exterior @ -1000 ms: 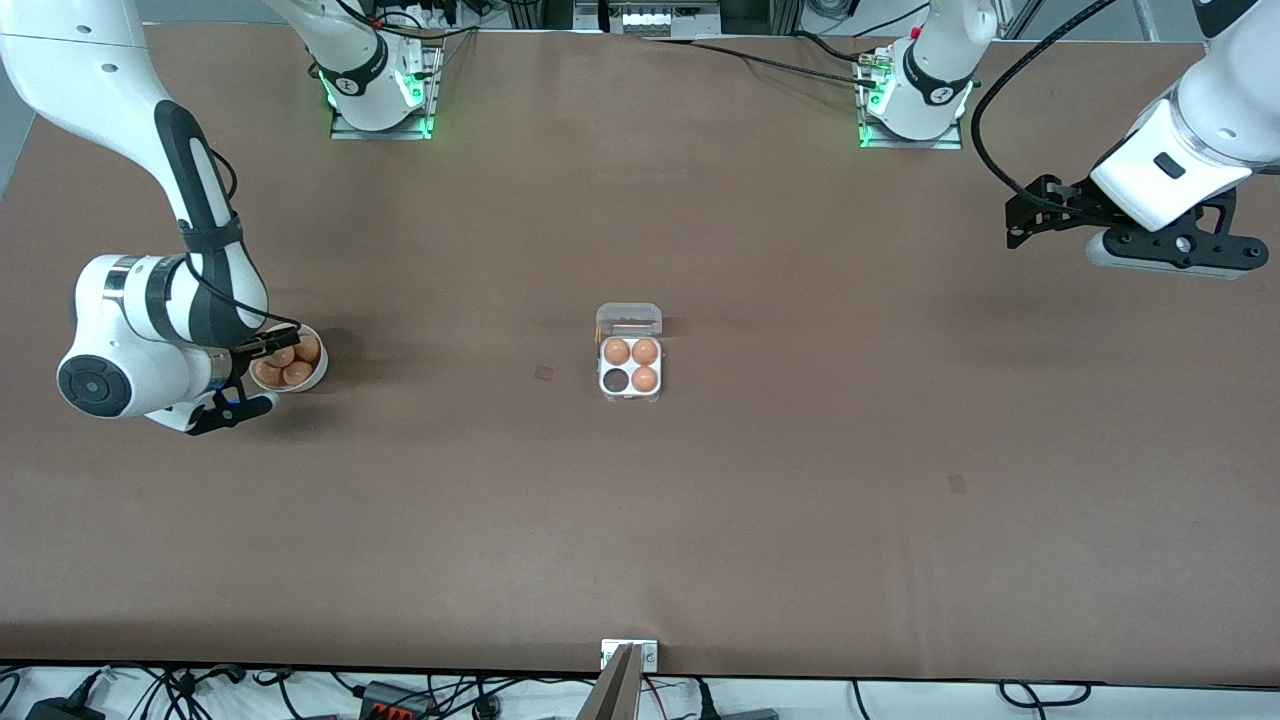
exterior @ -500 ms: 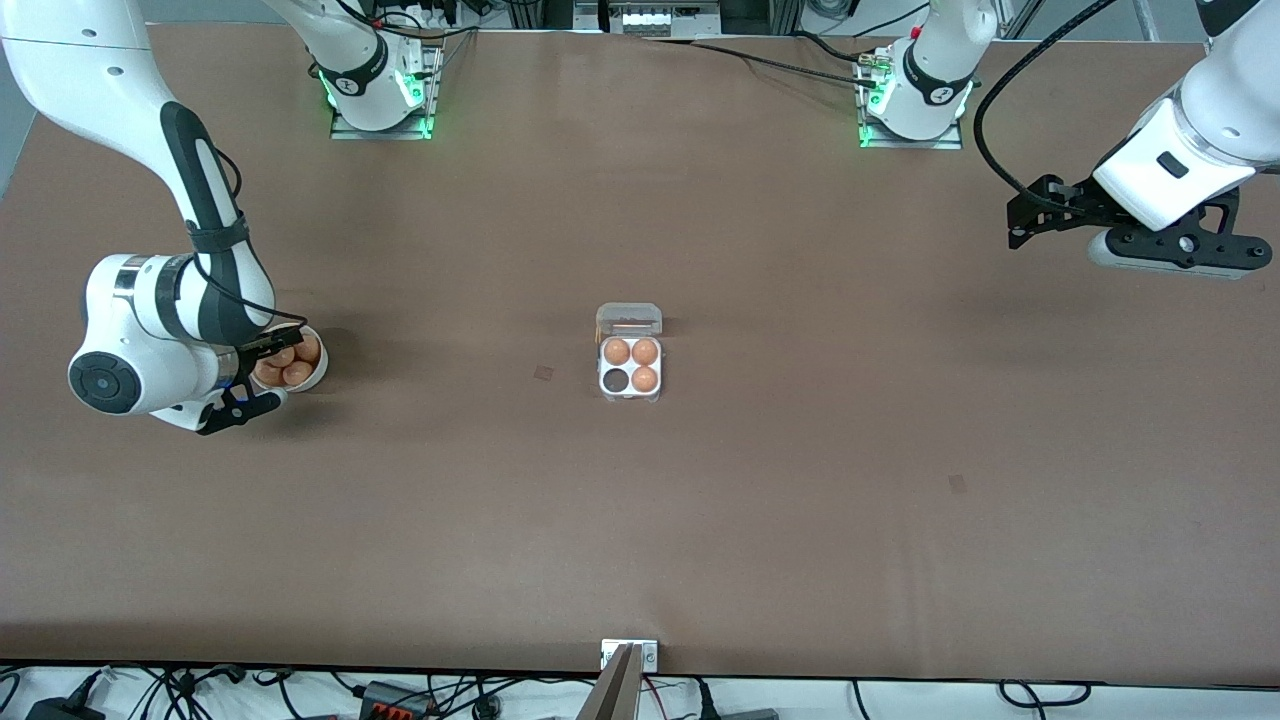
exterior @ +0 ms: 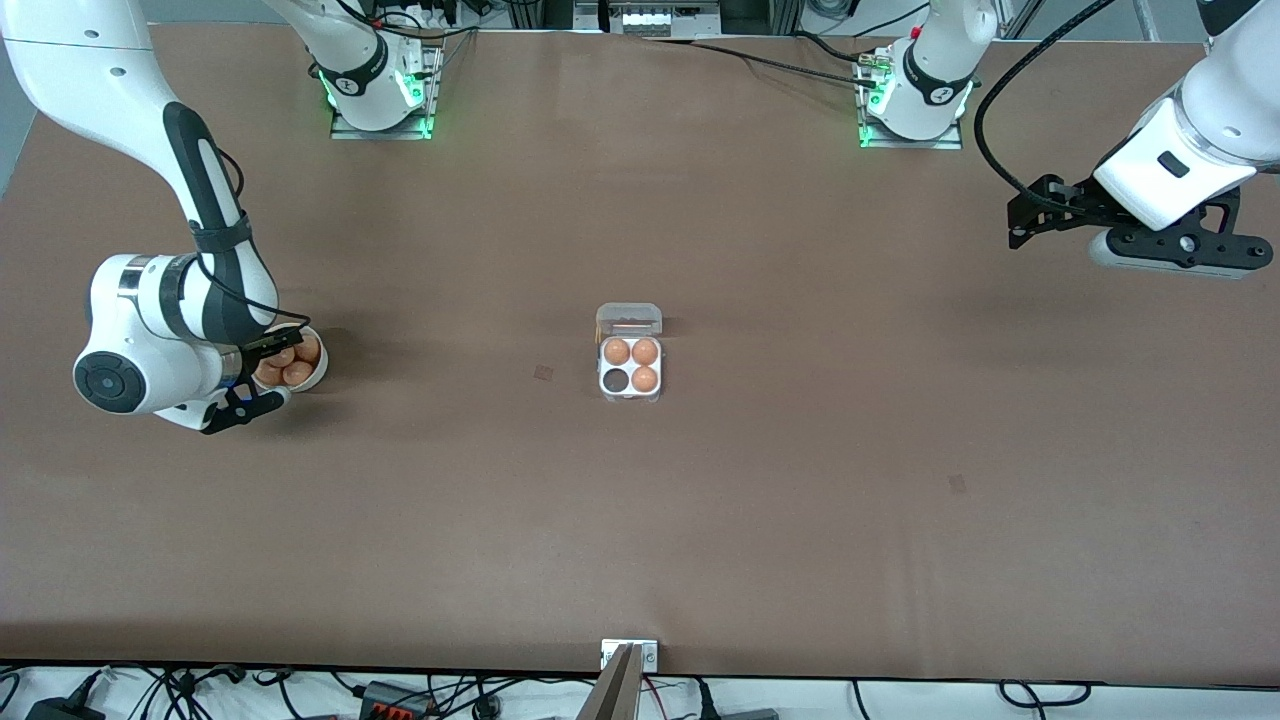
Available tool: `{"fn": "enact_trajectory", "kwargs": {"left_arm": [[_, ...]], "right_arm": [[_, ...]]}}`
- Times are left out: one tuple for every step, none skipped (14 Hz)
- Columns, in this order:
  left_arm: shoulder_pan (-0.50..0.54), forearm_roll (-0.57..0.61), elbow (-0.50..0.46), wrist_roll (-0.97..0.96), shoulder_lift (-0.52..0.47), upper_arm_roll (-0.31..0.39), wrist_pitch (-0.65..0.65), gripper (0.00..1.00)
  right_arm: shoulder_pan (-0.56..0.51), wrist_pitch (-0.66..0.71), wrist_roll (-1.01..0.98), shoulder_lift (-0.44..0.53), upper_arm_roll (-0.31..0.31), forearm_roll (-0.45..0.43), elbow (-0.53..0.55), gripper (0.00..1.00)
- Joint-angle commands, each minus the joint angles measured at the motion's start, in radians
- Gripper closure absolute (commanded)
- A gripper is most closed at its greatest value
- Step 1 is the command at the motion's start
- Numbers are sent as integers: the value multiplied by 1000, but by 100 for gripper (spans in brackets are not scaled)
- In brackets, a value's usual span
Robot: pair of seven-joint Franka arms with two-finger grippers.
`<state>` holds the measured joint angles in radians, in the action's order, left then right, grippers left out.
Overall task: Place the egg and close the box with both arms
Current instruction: 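Lower the right gripper into the bowl and close on one egg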
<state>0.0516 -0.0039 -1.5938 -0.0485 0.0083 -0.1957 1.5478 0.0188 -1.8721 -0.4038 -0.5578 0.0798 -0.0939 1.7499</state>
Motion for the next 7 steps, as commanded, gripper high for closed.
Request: {"fn": "enact_trajectory", "kwargs": {"left_arm": [[5, 15, 43, 22, 13, -5, -47, 0], [7, 15, 44, 22, 12, -5, -48, 0], [8, 15, 54, 21, 13, -4, -51, 0], [10, 15, 54, 21, 13, -2, -48, 0], [13, 15, 55, 21, 15, 2, -37, 0], [14, 13, 57, 21, 15, 4, -35, 0], [13, 15, 57, 21, 15, 2, -37, 0]], "right_arm": [[7, -16, -13, 18, -3, -13, 25, 30], [7, -24, -13, 16, -2, -13, 25, 30], [7, -25, -15, 16, -2, -13, 25, 29], [7, -32, -15, 15, -2, -13, 25, 30], [7, -35, -15, 10, -2, -12, 25, 30], [4, -39, -15, 9, -2, -13, 25, 31], [6, -39, -15, 9, -2, -12, 25, 35]]}}
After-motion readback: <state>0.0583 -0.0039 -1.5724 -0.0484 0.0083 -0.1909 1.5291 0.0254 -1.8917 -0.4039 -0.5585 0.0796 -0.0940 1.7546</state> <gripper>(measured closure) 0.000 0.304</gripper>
